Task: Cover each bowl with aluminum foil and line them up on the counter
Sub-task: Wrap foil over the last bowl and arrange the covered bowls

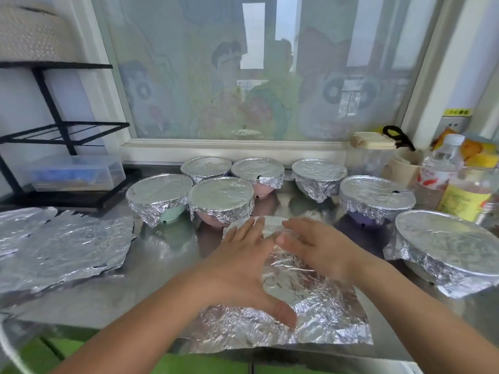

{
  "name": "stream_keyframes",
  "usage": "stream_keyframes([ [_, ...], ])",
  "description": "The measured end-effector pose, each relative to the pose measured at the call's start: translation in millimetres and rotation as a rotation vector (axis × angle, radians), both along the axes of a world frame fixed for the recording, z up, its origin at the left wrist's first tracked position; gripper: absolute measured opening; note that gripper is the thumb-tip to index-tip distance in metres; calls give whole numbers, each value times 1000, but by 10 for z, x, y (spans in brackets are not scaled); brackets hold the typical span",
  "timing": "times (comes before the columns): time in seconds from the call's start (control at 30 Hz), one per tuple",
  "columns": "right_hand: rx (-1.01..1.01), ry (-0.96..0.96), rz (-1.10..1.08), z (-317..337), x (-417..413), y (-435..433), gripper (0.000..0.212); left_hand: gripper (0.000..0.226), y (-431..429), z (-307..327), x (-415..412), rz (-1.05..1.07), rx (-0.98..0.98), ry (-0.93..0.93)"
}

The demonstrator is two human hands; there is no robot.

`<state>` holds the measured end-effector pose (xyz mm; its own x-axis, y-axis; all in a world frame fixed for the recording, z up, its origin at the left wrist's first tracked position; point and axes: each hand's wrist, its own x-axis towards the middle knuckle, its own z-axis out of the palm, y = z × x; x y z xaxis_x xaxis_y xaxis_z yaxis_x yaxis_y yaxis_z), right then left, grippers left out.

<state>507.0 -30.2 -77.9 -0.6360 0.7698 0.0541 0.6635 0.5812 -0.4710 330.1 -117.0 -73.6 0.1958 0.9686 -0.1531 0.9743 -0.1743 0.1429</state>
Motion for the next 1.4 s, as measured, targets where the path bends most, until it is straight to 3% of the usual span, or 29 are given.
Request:
stream_keyframes([
  [0.2, -46, 114, -86, -228, 79, -66, 87, 146, -210, -176, -35, 172, -3, -90],
  [0.37, -83, 238, -4, -243, 164, -266, 99, 143, -189, -210, -42, 182, 36, -181],
  [0.47, -132, 181, 67, -248, 246, -187, 134, 143, -106, -192, -20, 178, 41, -208],
  [0.67, -166, -148, 114, -74, 367, 188, 151, 144, 183, -190, 62, 191, 28, -283],
  [0.83, -136, -213, 134, -94, 411, 386, 154, 147, 314, -91, -5, 161, -92, -360],
  [1.0, -215, -153, 175, 147, 371, 471, 150, 148, 486, 96, -143, 68, -93, -260],
  [1.13, -156, -302, 212, 138, 164, 497, 150, 148, 691, 55, -114, -1, -185, -205],
  [1.4, -189, -170, 189, -9, 316, 534, 148, 141, 634, -182, -238, -11, -60, -538],
])
